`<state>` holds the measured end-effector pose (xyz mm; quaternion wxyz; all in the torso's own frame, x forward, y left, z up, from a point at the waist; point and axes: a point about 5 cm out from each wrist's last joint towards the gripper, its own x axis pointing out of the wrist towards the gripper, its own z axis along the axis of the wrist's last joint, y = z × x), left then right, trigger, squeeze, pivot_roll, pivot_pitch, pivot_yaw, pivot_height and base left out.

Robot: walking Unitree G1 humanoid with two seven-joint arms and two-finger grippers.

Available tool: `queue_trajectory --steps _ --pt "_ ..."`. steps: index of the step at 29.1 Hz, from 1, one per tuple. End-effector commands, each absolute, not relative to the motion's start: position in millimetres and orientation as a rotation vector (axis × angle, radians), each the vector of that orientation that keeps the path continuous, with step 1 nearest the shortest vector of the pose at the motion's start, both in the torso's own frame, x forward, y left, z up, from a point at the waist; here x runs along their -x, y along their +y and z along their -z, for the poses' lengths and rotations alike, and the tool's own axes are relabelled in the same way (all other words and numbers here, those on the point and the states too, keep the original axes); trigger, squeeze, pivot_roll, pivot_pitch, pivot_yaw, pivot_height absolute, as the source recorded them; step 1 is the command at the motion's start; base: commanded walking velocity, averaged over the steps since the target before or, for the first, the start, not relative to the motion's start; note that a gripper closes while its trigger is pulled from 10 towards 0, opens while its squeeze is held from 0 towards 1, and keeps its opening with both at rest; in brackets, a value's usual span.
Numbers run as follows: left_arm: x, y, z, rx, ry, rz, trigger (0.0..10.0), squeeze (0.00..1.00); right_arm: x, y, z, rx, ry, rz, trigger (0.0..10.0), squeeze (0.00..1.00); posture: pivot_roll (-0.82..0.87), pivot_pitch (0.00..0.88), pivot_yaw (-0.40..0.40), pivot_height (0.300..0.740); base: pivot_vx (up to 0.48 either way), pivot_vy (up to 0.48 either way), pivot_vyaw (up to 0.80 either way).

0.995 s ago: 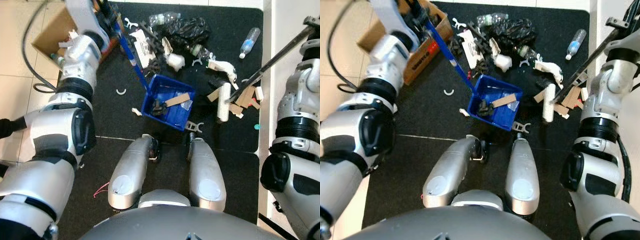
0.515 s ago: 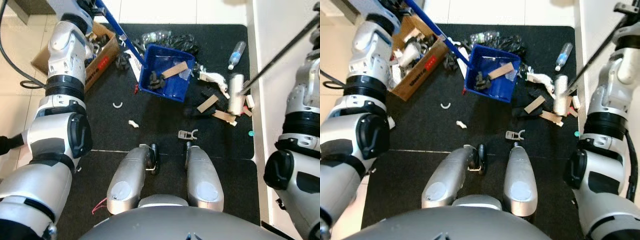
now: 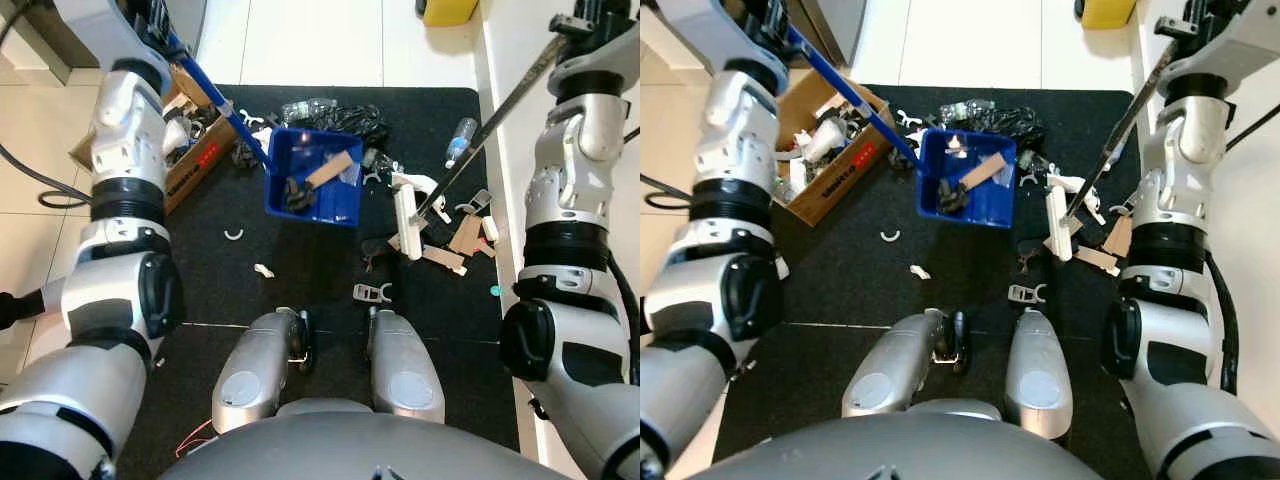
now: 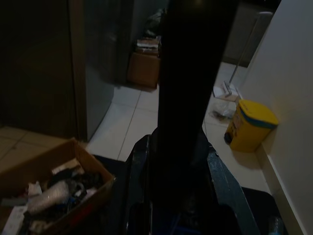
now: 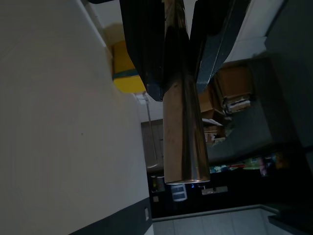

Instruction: Sweep floor

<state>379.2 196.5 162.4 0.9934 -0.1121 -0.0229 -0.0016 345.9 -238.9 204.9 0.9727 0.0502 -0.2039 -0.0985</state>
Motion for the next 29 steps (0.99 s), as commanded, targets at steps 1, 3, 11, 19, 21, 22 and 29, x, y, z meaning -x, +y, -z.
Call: queue_trajectory --steps 1,3,11,19,21,22,29 --pt "-377.4 192.5 -168.9 0.242 -0.091 0.016 10.0 0.11 -349.3 -233.0 -210.2 -0.111 -0.431 0.179 10.0 0.00 0.03 0.000 0.023 0.740 0.000 0.000 0.00" --pt "-375.4 189.3 -167.1 0.257 -0.091 0.035 10.0 0.06 -349.7 -232.4 -209.7 -0.118 -0.429 0.178 10.0 0.00 0.03 0.000 0.023 0.740 0.000 0.000 0.00" --pt "-370.0 185.2 -162.6 0.213 -0.088 0.052 10.0 0.00 -352.3 -231.0 -208.3 -0.140 -0.419 0.170 10.0 0.00 0.04 0.000 0.024 0.740 0.000 0.000 0.00" --pt "-369.7 187.8 -164.5 0.194 -0.095 0.048 10.0 0.00 -352.5 -231.5 -204.9 -0.148 -0.408 0.170 10.0 0.00 0.05 0.000 0.028 0.740 0.000 0.032 0.00" --pt "-369.8 188.2 -164.8 0.191 -0.096 0.047 10.0 0.00 -352.4 -231.5 -204.5 -0.149 -0.407 0.171 10.0 0.00 0.05 0.000 0.028 0.740 0.000 0.259 0.00" --pt "-370.2 189.3 -165.6 0.189 -0.096 0.043 10.0 0.00 -351.7 -231.6 -203.2 -0.149 -0.406 0.172 10.0 0.00 0.04 0.000 0.032 0.740 0.000 0.289 0.00" --pt "-369.4 190.1 -165.8 0.184 -0.095 0.042 10.0 0.00 -349.9 -233.1 -201.0 -0.150 -0.404 0.177 10.0 0.00 0.04 0.000 0.035 0.740 0.000 0.290 0.00"
